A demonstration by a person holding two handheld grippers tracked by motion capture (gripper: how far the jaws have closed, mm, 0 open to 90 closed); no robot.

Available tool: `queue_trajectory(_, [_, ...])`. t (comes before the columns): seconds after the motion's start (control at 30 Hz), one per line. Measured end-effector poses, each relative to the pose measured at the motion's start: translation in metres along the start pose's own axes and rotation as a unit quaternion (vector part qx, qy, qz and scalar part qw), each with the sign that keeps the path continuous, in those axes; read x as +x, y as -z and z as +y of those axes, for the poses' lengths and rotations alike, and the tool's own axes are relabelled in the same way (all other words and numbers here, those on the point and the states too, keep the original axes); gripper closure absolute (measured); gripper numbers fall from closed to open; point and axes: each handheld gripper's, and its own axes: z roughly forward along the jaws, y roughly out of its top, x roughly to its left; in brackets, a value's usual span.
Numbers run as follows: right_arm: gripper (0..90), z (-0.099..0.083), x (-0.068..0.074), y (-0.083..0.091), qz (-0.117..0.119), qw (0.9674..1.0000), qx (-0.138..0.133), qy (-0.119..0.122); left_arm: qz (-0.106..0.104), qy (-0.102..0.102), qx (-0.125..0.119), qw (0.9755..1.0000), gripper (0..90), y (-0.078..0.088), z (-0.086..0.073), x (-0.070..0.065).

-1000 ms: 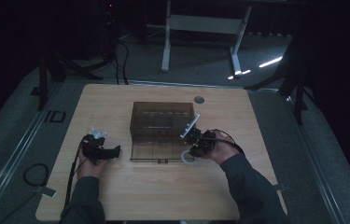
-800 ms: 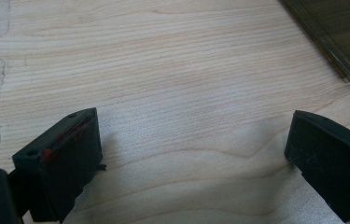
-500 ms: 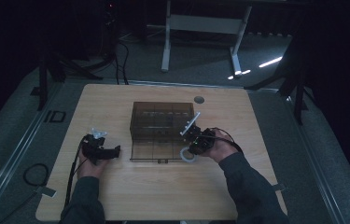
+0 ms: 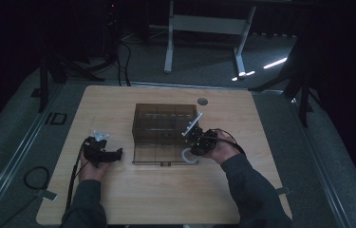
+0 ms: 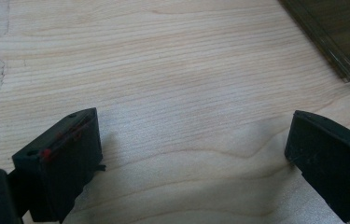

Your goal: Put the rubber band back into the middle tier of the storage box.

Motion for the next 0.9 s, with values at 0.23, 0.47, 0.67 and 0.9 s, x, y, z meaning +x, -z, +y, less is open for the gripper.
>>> queue_trajectory(0.23, [81.8,0.0008,-0.0029,-0.0015,-0.008,1.0,0.0,-0.002,-0.001,0.0,0.0,1.0,3.6,0.0,0.0,0.0])
queue_trajectory(0.47, [81.8,0.0016,-0.005,-0.0024,-0.011,0.9999,-0.002,-0.006,-0.001,0.0,0.0,1.0,3.6,0.0,0.0,0.0])
queue_trajectory(0.67, [81.8,0.0024,-0.0059,-0.0032,-0.014,0.9998,-0.005,-0.01,0.0,0.0,0.0,1.0,3.6,-0.0001,0.0001,-0.0001])
queue_trajectory(0.9, [81.8,0.0037,-0.0067,-0.005,-0.015,0.9998,-0.007,-0.008,0.0,0.0,0.0,1.0,3.6,0.0,0.0001,0.0])
